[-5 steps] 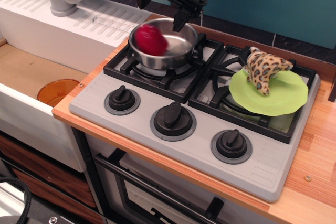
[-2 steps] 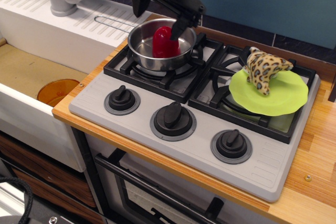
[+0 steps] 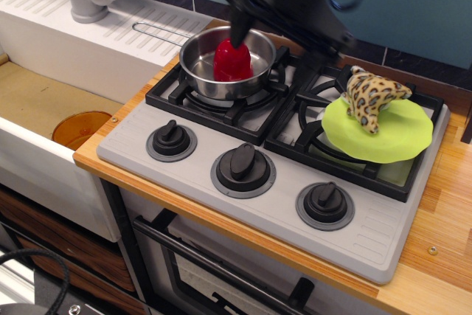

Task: Put stuffedcheeta on plate and sweetpotato in pot or pan on stove

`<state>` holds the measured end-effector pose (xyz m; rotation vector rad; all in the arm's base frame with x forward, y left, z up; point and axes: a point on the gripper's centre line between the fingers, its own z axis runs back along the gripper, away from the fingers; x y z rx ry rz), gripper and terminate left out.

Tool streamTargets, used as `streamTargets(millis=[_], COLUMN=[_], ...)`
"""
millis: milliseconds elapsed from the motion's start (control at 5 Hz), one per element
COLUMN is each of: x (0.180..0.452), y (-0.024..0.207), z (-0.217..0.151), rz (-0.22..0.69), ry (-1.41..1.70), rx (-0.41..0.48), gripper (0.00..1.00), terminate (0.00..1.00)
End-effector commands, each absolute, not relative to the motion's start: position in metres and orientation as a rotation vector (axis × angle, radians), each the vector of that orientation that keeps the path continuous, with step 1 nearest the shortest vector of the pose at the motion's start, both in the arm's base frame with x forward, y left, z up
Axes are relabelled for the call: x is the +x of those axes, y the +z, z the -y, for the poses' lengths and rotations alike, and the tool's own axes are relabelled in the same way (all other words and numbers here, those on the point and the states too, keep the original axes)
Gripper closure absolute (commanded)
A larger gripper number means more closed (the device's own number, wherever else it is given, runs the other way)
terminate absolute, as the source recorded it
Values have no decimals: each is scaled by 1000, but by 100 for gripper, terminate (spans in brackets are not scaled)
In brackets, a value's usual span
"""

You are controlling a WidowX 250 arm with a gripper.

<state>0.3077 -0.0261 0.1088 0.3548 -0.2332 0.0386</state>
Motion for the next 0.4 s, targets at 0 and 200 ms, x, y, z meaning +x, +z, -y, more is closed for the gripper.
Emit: streamTargets(millis=[0,200], x=[314,319], y=[118,109], z=[42,31], rz=[336,343], ry=[61,73], rx=[260,208], gripper=[0,0], terminate=[0,100])
